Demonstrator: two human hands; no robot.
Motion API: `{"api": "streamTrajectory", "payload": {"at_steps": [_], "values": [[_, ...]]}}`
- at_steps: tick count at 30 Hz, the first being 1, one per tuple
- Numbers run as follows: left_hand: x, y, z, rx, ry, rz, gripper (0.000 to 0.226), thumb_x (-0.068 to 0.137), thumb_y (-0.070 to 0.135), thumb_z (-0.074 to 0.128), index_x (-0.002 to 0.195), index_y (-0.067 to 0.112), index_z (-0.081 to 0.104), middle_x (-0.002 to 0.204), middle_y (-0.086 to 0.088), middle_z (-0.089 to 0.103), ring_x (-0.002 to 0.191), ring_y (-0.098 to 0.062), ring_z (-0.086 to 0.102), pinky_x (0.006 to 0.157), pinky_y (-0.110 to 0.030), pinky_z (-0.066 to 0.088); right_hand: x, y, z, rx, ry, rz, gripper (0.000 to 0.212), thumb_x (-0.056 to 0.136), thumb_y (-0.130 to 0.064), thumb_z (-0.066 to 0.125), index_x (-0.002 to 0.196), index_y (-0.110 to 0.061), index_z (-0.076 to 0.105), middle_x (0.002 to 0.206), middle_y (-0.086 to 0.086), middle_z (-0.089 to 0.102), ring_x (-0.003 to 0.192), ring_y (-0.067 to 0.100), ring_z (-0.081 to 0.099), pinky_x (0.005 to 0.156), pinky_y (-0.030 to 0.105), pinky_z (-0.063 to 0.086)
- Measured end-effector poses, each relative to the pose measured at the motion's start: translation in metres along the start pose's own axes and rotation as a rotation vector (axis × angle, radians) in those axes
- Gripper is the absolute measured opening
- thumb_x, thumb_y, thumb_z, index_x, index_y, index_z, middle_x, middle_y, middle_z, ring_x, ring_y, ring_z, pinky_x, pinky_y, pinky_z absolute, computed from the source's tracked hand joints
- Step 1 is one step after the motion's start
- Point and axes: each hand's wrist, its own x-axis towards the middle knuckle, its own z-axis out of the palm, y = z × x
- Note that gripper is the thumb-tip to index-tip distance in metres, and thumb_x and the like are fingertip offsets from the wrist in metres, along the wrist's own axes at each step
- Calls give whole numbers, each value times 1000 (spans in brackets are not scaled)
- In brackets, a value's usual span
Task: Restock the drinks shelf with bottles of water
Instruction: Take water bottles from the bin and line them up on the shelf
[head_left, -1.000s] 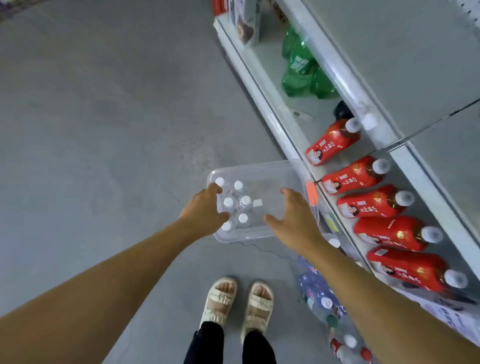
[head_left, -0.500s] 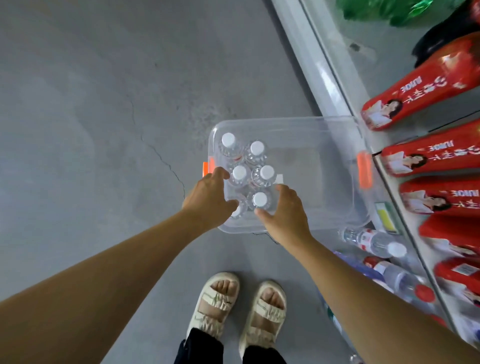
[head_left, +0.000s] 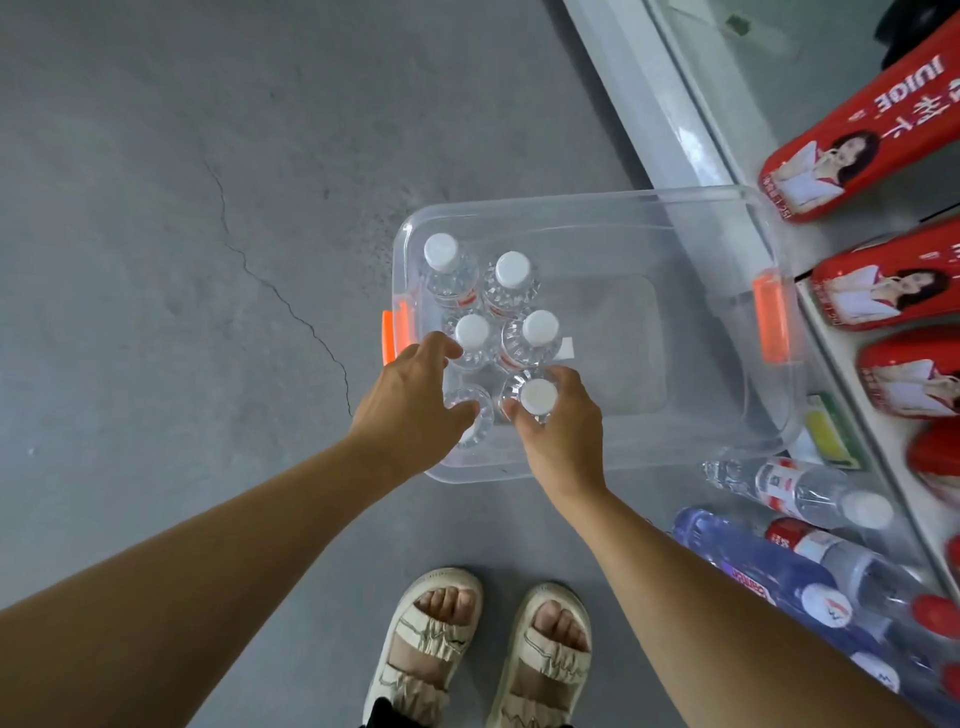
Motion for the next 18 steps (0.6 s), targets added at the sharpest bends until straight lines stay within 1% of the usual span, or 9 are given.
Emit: {"api": "streamTrajectory", "payload": {"at_steps": [3, 5, 8, 11, 13, 15, 16, 18], "values": [[2, 7, -1, 18, -4, 5, 51, 85, 29, 66, 129, 19, 41, 131, -1, 52, 113, -18, 52, 90, -32, 47, 0, 4, -14, 49, 30, 3, 45, 80, -23, 74, 117, -7, 55, 105, 0, 60, 98, 18, 56, 82, 21, 40], [1, 13, -3, 21, -8, 7, 51, 85, 28, 66, 129, 18, 41, 131, -1, 52, 114, -18, 52, 90, -31, 46, 0, 7, -28, 80, 48, 17, 43, 81, -24, 73, 117, -7, 56, 98, -3, 57, 92, 14, 54, 78, 17, 38], [-3, 27, -8, 30, -19, 18, 51, 85, 25, 66, 129, 18, 41, 132, -2, 51, 116, -19, 51, 93, -31, 44, 0, 8, -54, 114, 81, 28, 40, 81, -24, 74, 113, -7, 59, 93, -2, 60, 85, 13, 55, 71, 12, 37], [-12, 45, -19, 55, -30, 36, 53, 84, 22, 68, 130, 18, 41, 132, -2, 51, 116, -19, 51, 92, -31, 45, -4, -1, -91, 142, 103, 21, 31, 79, -24, 75, 103, -9, 63, 81, -6, 62, 71, 6, 56, 62, 3, 38], [-21, 61, -28, 60, -39, 54, 54, 83, 20, 68, 130, 19, 41, 132, -2, 51, 116, -19, 51, 92, -31, 45, -8, -13, -121, 159, 109, 4, 20, 78, -22, 76, 89, -14, 61, 71, -13, 59, 64, -2, 54, 59, 5, 38], [-31, 81, -41, 61, -48, 81, 54, 82, 19, 69, 129, 19, 42, 132, -2, 51, 116, -19, 51, 92, -30, 44, -11, -27, -156, 166, 112, -10, 21, 78, -23, 76, 76, -17, 56, 64, -13, 56, 58, -2, 52, 56, 10, 36], [-37, 92, -49, 61, -52, 96, 54, 82, 19, 69, 129, 18, 42, 132, -2, 51, 116, -19, 51, 92, -29, 44, -14, -36, -174, 177, 108, -10, 23, 77, -26, 77, 73, -17, 56, 62, -8, 57, 57, 0, 50, 56, 13, 38], [-49, 115, -67, 59, -62, 128, 56, 81, 19, 71, 129, 18, 43, 130, -2, 52, 116, -19, 52, 90, -27, 42, -20, -59, -211, 210, 103, -23, 24, 76, -30, 78, 77, -13, 60, 68, 6, 64, 63, 8, 52, 62, 24, 44]]}}
